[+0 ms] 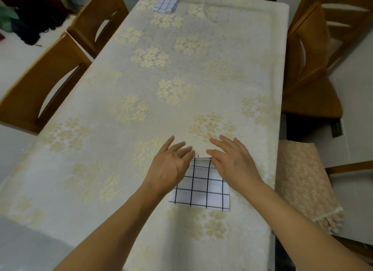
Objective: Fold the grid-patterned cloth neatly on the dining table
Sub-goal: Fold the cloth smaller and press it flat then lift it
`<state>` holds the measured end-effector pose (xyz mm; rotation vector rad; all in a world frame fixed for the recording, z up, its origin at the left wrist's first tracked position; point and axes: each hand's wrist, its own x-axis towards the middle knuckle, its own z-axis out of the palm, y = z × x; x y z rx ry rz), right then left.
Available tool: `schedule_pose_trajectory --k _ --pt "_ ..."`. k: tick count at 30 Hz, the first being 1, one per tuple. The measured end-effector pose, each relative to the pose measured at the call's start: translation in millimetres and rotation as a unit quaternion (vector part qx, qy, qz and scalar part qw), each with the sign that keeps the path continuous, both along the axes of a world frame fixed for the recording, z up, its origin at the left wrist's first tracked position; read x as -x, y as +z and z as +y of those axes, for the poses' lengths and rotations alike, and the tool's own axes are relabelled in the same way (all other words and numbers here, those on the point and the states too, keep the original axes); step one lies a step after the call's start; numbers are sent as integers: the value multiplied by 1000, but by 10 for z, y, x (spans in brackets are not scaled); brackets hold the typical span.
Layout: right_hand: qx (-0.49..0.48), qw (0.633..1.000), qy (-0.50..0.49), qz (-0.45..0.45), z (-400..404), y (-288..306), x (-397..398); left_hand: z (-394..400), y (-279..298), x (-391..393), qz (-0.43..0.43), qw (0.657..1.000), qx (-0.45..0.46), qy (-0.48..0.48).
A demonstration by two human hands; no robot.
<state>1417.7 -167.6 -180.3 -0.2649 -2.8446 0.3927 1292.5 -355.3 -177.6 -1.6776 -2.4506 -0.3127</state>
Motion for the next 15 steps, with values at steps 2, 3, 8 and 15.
schedule_pose_trajectory --k 2,3,8,15 --pt "9 1000 -4 0 -40 67 -67 -39 49 -113 -20 1000 -7 16" --pt "10 1000 -6 1 -64 86 -115 -62 63 -176 -30 999 -12 21" --pt "18 1000 -11 -11 -228 8 -461 -225 14 -487 -50 998 -12 25" --pt "30 999 -7 -40 -490 -272 -858 -478 -294 -807 -83 996 13 23"
